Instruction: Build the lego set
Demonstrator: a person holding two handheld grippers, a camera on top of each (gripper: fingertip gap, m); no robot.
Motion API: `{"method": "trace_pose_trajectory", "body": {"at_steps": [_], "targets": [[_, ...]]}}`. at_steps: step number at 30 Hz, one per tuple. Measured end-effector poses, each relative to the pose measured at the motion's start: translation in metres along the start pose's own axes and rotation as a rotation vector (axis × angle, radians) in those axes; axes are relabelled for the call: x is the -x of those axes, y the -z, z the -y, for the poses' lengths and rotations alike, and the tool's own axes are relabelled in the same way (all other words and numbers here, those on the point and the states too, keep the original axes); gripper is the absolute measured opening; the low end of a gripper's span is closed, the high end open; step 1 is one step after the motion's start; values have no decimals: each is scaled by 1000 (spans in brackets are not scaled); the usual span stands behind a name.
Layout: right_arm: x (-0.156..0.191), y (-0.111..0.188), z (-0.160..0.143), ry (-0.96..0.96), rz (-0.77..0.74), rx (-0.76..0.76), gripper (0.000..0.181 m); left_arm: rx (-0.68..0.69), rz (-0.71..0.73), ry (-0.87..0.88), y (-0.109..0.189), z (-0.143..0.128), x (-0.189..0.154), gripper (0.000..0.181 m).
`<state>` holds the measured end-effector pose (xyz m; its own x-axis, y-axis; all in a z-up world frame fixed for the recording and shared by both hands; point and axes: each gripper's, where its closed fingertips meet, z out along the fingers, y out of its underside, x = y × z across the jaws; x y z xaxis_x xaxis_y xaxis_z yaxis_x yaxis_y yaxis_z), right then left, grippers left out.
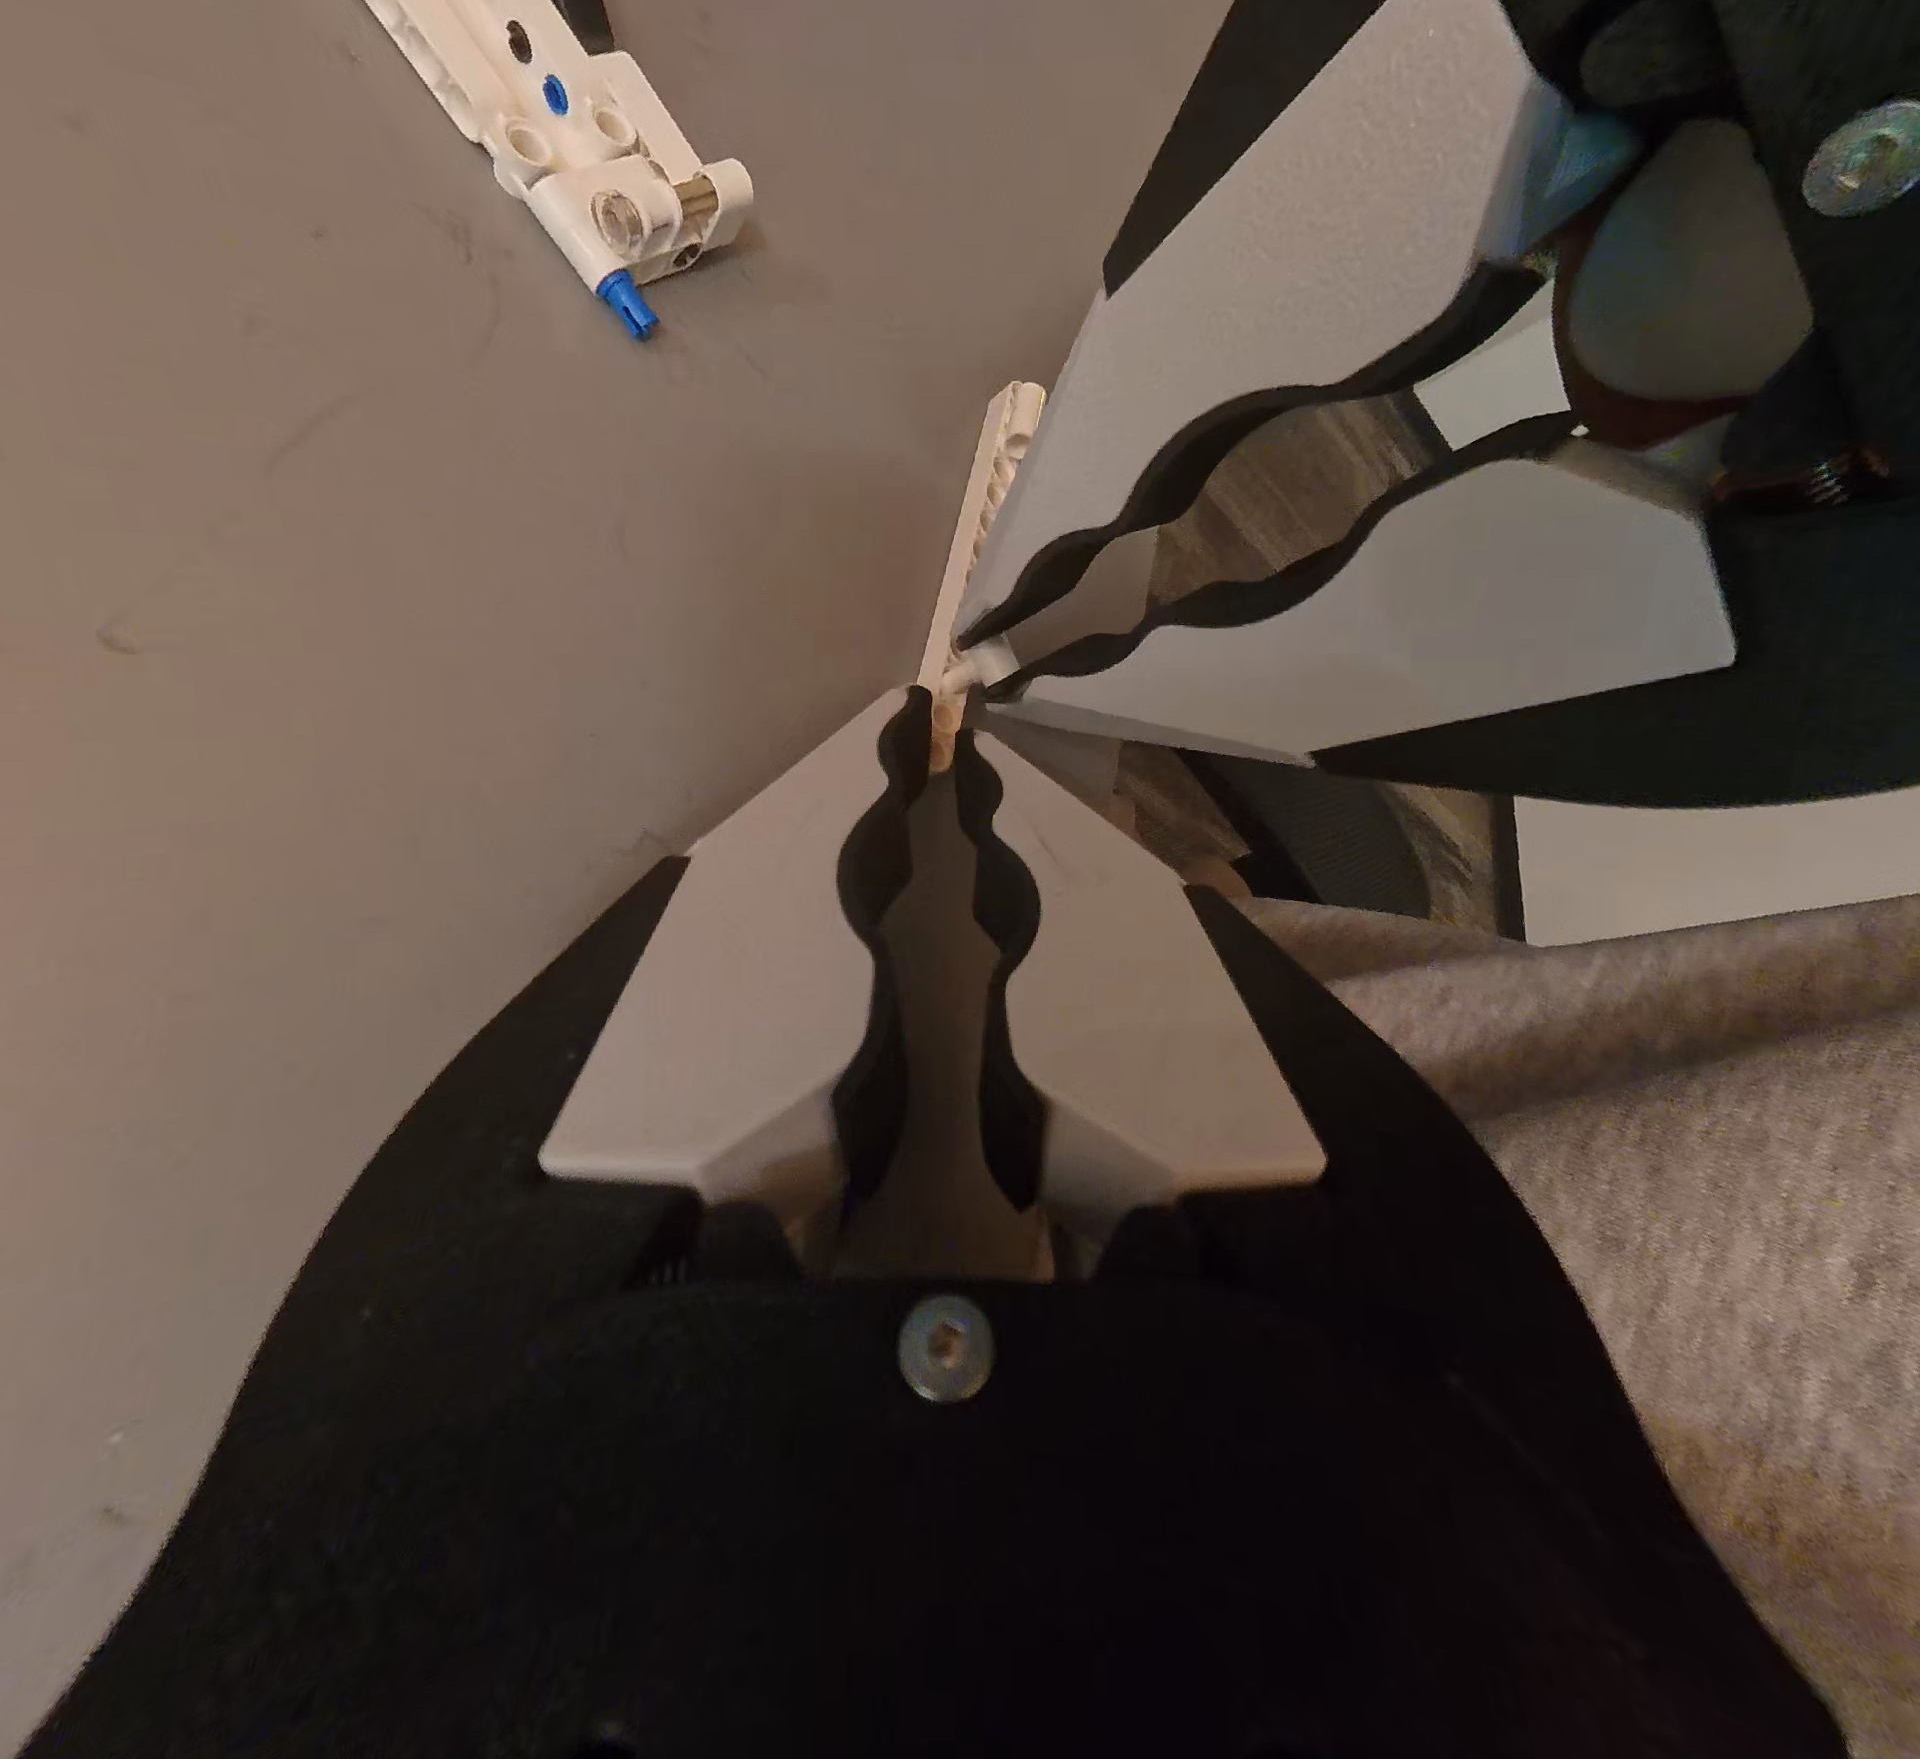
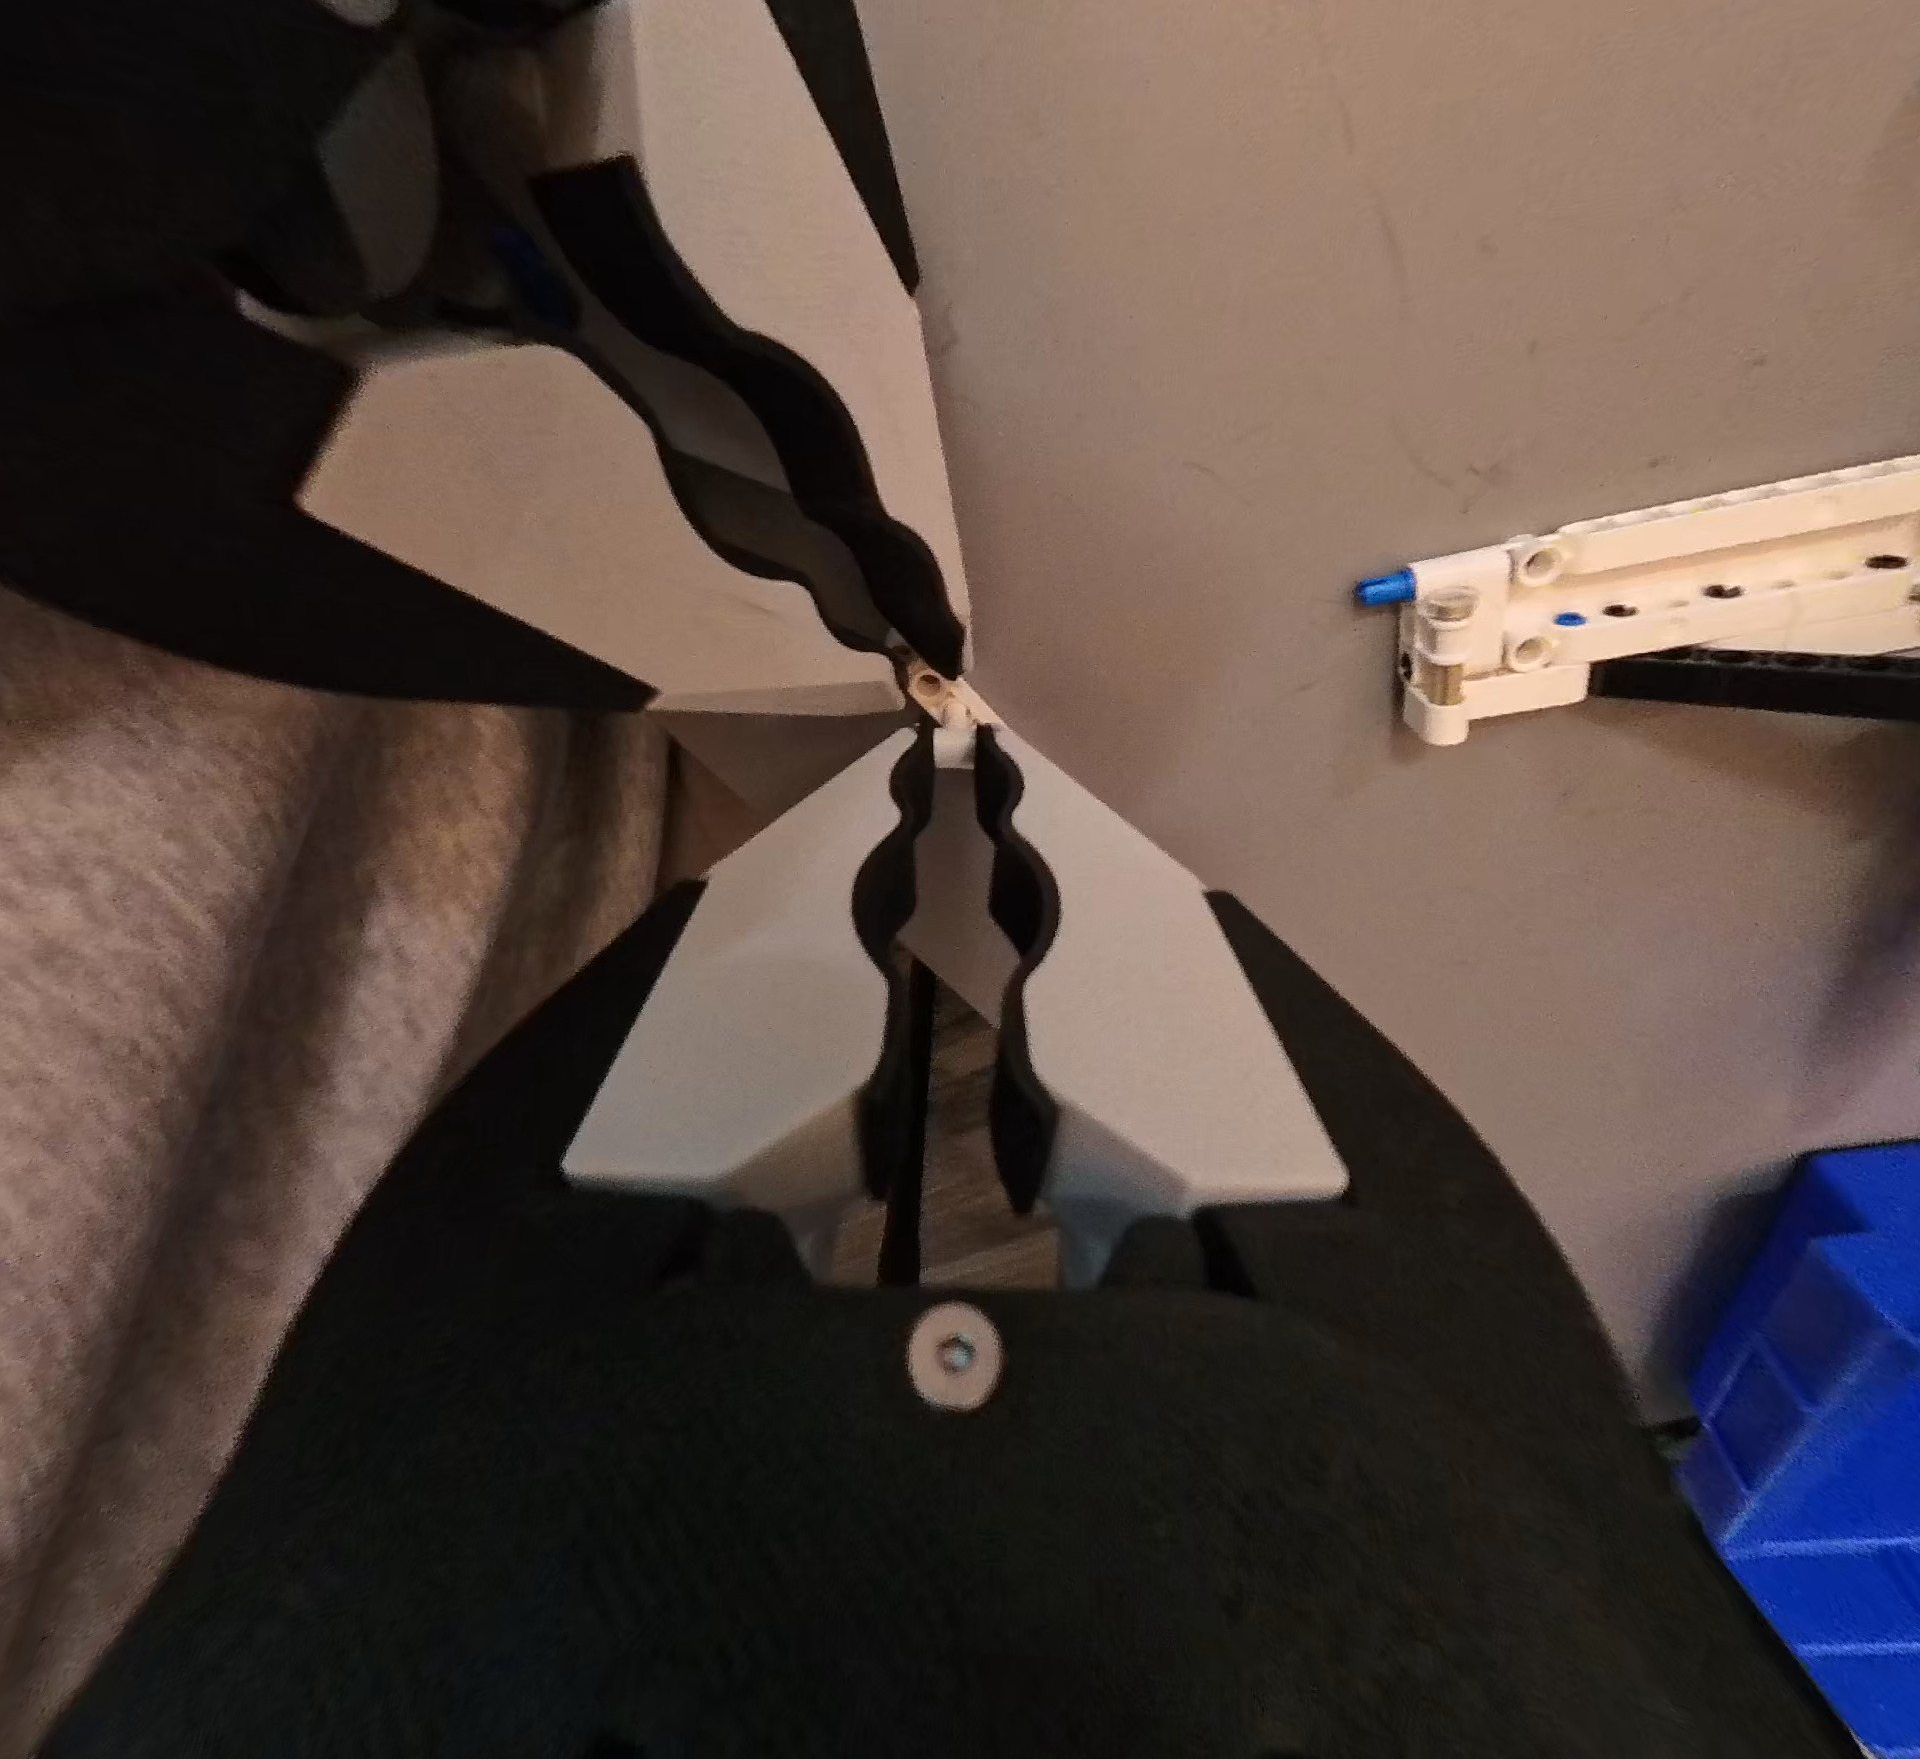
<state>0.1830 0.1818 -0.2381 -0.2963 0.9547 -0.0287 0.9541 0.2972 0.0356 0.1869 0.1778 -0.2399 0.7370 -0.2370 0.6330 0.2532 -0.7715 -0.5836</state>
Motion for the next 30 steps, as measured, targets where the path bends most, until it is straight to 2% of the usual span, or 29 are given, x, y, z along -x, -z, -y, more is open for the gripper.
{"method": "trace_pose_trajectory", "body": {"at_steps": [7, 22, 30], "targets": [[0, 0, 1, 63, -35, -10, 6, 0, 3, -4, 0, 0, 0, 3], [3, 0, 6, 320, -79, -68, 6, 1, 1, -3, -1, 0, 0, 3], [3, 1, 3, 269, -53, -113, 6, 8, -16, 7, -1, -1, -1, 3]]}}
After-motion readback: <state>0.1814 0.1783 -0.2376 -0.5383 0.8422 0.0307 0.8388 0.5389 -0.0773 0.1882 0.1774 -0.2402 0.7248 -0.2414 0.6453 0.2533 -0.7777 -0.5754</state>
